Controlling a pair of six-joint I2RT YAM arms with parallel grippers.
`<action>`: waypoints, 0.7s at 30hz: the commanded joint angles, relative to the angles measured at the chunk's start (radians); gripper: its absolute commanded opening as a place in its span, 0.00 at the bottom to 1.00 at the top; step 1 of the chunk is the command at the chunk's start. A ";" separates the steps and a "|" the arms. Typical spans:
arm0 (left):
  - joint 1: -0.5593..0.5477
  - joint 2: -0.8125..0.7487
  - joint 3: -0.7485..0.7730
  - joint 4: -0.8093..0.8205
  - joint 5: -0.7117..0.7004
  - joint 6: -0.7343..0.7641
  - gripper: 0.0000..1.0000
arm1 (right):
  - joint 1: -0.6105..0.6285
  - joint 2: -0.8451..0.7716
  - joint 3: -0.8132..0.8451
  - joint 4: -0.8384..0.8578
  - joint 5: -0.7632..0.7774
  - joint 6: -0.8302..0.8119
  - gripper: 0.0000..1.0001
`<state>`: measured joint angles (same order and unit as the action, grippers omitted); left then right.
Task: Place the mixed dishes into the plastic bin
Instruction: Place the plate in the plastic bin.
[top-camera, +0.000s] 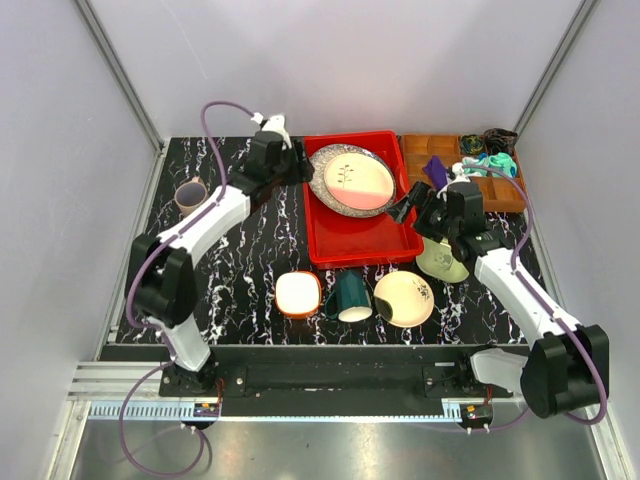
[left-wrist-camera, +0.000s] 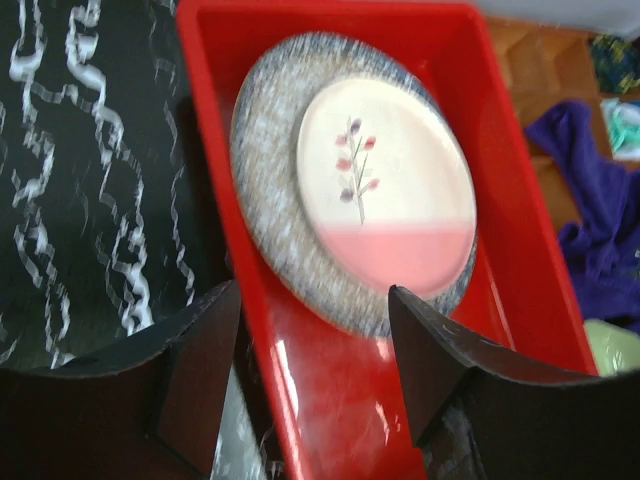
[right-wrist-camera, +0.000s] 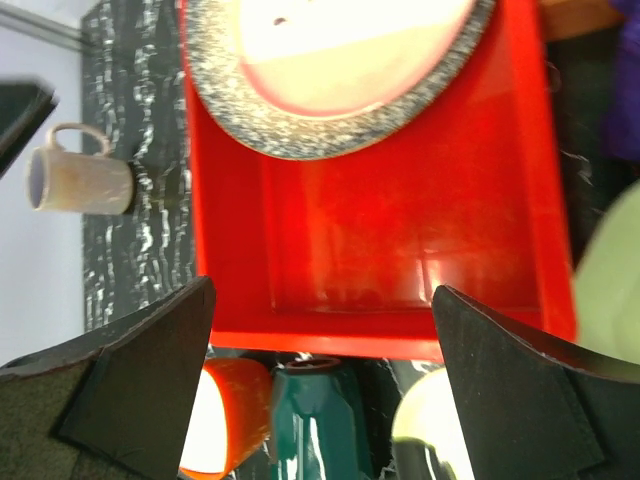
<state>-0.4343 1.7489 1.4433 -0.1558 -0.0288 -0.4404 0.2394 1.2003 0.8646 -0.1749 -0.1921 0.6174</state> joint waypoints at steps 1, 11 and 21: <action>0.003 -0.130 -0.159 0.048 0.052 -0.014 0.65 | -0.003 -0.080 -0.022 -0.061 0.115 -0.018 1.00; 0.002 -0.393 -0.429 0.053 0.041 -0.021 0.69 | -0.003 -0.200 -0.087 -0.250 0.249 0.018 1.00; 0.002 -0.479 -0.573 0.078 0.055 -0.057 0.74 | -0.002 -0.332 -0.206 -0.402 0.269 0.119 1.00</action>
<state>-0.4332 1.3003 0.9047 -0.1341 0.0006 -0.4797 0.2394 0.9279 0.7109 -0.5030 0.0334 0.6727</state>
